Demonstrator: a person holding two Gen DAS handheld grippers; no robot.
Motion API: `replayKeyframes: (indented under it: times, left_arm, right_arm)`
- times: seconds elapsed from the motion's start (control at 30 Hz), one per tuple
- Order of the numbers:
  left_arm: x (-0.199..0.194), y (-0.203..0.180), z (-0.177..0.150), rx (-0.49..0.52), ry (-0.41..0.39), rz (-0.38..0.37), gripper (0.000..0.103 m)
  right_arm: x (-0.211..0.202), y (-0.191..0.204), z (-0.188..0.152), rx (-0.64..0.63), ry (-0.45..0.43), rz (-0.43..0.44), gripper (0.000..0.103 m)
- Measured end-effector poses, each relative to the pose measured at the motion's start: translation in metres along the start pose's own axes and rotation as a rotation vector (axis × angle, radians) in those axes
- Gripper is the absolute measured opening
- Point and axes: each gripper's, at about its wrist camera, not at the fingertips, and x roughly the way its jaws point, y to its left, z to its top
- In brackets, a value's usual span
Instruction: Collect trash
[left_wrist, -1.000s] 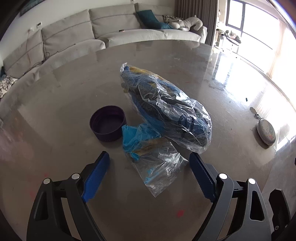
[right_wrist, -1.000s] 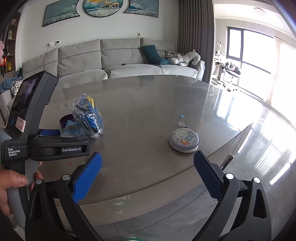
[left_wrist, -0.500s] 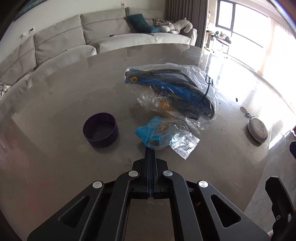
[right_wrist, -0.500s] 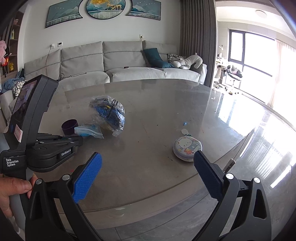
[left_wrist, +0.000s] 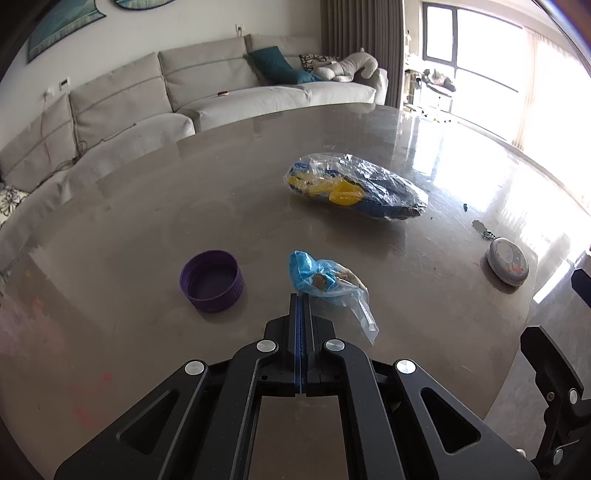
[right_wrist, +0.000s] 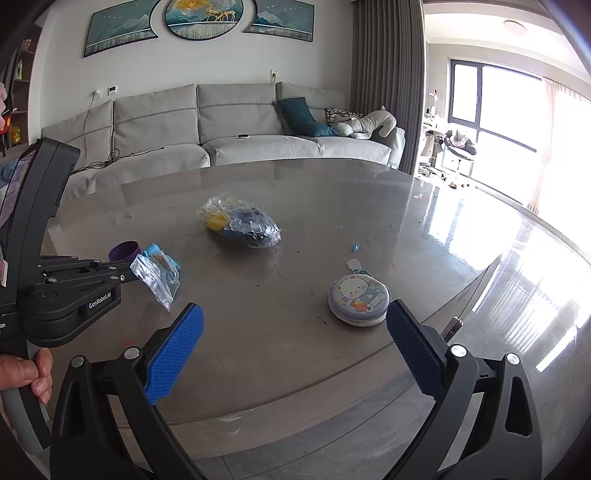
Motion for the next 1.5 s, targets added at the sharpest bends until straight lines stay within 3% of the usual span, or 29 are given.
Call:
replayKeyframes:
  times: [0.4, 0.43, 0.5, 0.53, 0.57, 0.77, 1.17, 1.2, 1.23, 1.27, 1.5]
  left_arm:
    - [0.010, 0.003, 0.006, -0.014, 0.039, -0.009, 0.001]
    - [0.010, 0.003, 0.006, -0.017, 0.040, -0.007, 0.007]
    - [0.010, 0.001, 0.005, -0.018, 0.041, 0.003, 0.039]
    - [0.008, 0.001, 0.004, -0.023, 0.025, 0.016, 0.064]
    - [0.006, 0.000, 0.003, -0.025, 0.009, 0.027, 0.074]
    - [0.000, 0.000, 0.004, -0.053, 0.004, 0.007, 0.079]
    - [0.028, -0.025, 0.029, -0.006, 0.024, -0.027, 0.078]
    - [0.028, -0.027, 0.030, 0.001, 0.019, -0.040, 0.075]
    - [0.029, -0.028, 0.032, 0.006, 0.022, -0.046, 0.055]
    - [0.031, -0.030, 0.033, 0.009, 0.023, -0.043, 0.045]
    - [0.028, -0.028, 0.038, 0.031, 0.010, -0.068, 0.019]
  right_arm:
    - [0.005, -0.004, -0.005, 0.013, 0.015, 0.007, 0.099]
    - [0.005, -0.004, -0.006, 0.013, 0.017, 0.004, 0.099]
    - [0.005, -0.006, -0.006, 0.015, 0.018, 0.002, 0.098]
    - [0.005, -0.006, -0.005, 0.017, 0.017, 0.003, 0.098]
    - [0.004, -0.007, -0.006, 0.018, 0.016, 0.003, 0.098]
    - [0.002, -0.008, -0.006, 0.023, 0.006, 0.002, 0.098]
    - [0.006, -0.013, -0.008, 0.024, 0.008, -0.021, 0.098]
    - [0.007, -0.014, -0.008, 0.024, 0.008, -0.024, 0.098]
    - [0.008, -0.015, -0.008, 0.028, 0.009, -0.025, 0.098]
    - [0.008, -0.016, -0.009, 0.032, 0.011, -0.025, 0.098]
    - [0.011, -0.021, -0.007, 0.044, -0.008, -0.042, 0.099]
